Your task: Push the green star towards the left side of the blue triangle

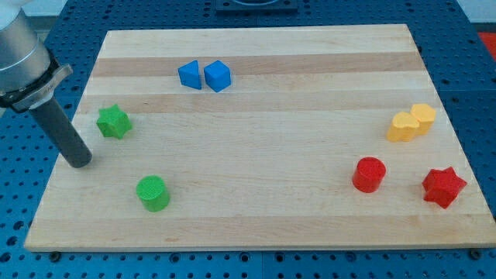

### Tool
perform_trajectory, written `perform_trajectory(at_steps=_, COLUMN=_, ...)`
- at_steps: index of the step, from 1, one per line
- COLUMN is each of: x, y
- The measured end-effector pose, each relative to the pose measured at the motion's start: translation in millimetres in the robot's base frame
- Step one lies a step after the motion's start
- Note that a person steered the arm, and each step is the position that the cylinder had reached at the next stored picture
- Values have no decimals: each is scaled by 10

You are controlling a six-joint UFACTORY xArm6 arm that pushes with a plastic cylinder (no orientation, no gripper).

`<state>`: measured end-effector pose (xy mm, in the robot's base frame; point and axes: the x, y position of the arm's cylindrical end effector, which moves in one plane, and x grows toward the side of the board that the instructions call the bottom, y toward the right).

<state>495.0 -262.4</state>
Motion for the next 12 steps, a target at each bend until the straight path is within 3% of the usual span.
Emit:
perform_trajectory(at_steps=2, x=-183, y=65)
perform_trajectory(at_steps=3, x=-574, y=104)
perform_trajectory(at_steps=5, x=-882, y=104)
perform_trajectory(at_steps=6, x=-890, y=104)
perform_trajectory(at_steps=8, x=195, y=453)
perform_trajectory(at_steps=10, x=100, y=692)
perform_trajectory(at_steps=12, x=-254, y=257)
